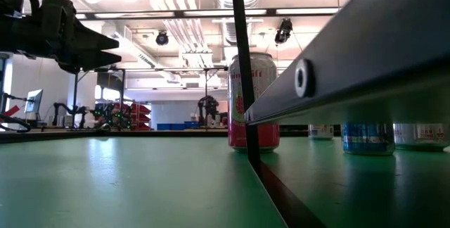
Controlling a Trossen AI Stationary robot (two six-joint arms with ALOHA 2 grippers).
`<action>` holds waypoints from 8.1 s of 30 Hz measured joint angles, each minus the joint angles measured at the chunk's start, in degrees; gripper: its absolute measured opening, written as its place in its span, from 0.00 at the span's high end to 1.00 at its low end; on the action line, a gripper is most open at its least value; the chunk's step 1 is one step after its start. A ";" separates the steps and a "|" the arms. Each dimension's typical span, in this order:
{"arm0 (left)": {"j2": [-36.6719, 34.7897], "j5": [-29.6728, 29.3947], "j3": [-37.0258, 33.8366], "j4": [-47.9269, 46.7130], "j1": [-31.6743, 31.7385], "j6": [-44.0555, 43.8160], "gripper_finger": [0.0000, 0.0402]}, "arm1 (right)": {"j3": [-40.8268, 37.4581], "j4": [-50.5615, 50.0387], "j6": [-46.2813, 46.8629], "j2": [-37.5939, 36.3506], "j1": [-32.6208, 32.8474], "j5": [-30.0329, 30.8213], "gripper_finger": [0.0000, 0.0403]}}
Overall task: Place canned beverage on shelf
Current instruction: Put the red-silver soda can aligned with the red-silver soda can on the shelf
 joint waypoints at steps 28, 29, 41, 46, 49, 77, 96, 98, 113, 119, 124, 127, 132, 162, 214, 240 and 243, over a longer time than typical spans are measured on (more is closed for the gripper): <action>0.00 0.00 0.00 0.00 0.00 0.00 0.06 | 6.34 -0.36 8.33 5.60 -0.02 0.53 0.05; 0.00 0.00 0.00 0.00 0.00 0.00 0.06 | 7.59 -0.77 8.47 7.06 -0.01 0.33 0.05; 0.00 -0.01 0.00 -0.02 0.00 0.02 0.06 | 32.10 -35.38 18.75 33.22 0.00 -5.98 0.05; 0.00 -0.02 0.00 -0.02 0.00 0.00 0.06 | 40.60 -49.89 20.20 41.23 0.00 -10.58 0.05; 0.00 -0.02 0.00 -0.02 0.00 0.00 0.06 | 43.98 -58.79 19.95 44.45 0.00 -10.58 0.05; 0.00 -0.02 0.00 0.00 0.00 0.00 0.06 | 45.56 -60.96 20.37 49.17 5.27 -18.00 0.05; 0.00 0.00 0.00 0.00 0.00 0.00 0.06 | 61.08 -67.57 32.33 64.03 23.32 -5.66 0.05; 0.00 0.00 0.00 0.00 0.00 0.00 0.06 | 62.80 -69.49 35.79 64.70 25.58 -3.96 0.05; 0.00 0.00 0.00 0.00 0.00 0.00 0.06 | 64.67 -71.68 61.80 66.61 42.69 -4.01 0.05; 0.00 -0.01 0.00 0.00 0.00 0.00 0.06 | 64.65 -69.91 67.87 67.73 48.26 -0.11 0.05; 0.00 0.00 0.00 0.00 0.00 0.01 0.06 | 64.65 -69.30 71.35 69.88 49.93 0.55 0.05; 0.00 -0.02 0.00 0.00 0.00 0.02 0.06 | 64.63 -69.23 71.87 71.33 50.01 0.55 0.05; 0.00 -0.01 0.00 0.00 0.00 0.00 0.06 | 64.54 -69.06 72.82 72.68 50.01 0.85 0.05; -0.01 -0.02 0.00 0.00 0.00 0.00 0.06 | 48.70 -55.14 80.83 67.36 49.99 3.02 0.05; -0.02 -0.01 0.01 0.01 0.00 0.01 0.06 | 55.36 -63.72 33.06 61.54 51.02 -5.21 0.27; -0.01 0.00 0.01 0.01 0.00 0.00 0.06 | 58.03 -63.26 35.63 61.92 79.91 0.70 0.22; -0.01 -0.01 0.00 0.01 0.00 0.00 0.06 | 58.03 -63.14 38.06 61.92 83.43 1.82 0.22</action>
